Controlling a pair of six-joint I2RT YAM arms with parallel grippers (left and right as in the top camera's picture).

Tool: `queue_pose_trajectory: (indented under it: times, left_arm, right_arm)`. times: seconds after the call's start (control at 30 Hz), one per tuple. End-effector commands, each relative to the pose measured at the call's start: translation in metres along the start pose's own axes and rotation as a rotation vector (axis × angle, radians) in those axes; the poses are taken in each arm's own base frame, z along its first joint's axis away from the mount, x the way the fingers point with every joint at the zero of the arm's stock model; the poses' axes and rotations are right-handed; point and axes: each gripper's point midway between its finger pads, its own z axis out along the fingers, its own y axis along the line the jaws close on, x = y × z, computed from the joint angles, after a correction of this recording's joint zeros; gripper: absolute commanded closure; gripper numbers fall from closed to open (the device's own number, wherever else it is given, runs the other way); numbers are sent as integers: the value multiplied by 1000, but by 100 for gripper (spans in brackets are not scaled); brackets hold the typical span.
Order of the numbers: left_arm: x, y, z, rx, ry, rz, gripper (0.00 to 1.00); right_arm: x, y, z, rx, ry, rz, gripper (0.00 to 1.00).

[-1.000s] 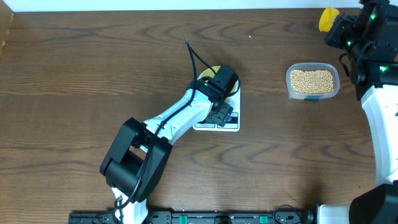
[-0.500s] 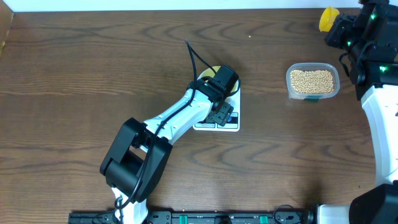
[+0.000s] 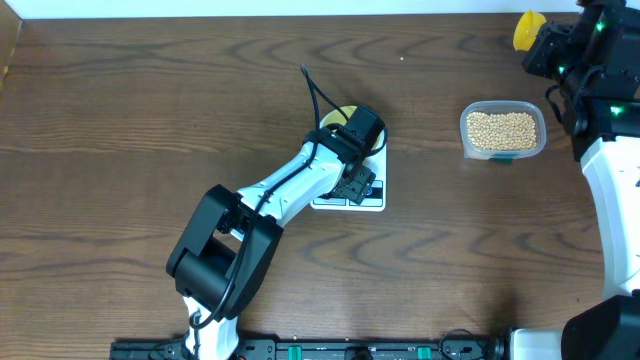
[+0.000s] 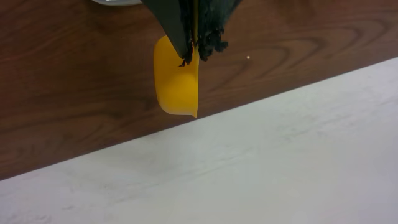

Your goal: Scoop item into bowl and weigh 50g on scale

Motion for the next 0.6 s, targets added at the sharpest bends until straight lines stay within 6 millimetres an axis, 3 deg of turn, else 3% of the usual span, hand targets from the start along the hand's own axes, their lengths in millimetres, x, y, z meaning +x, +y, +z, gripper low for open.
queue_pose_trajectory:
  times: [0.0,0.33,0.57]
  left_arm:
    - [5,3,11,-21,32,5,20]
    - [7,3,10,-22,41,6,20]
    - [6,5,-18,-20,16,-1,20]
  right_arm:
    - [-1,3,2,-8,-1,-16,99]
    - [-1,3,2,-8,-1,-16,99]
    - [-1,3,2,-8,-1,-16,99]
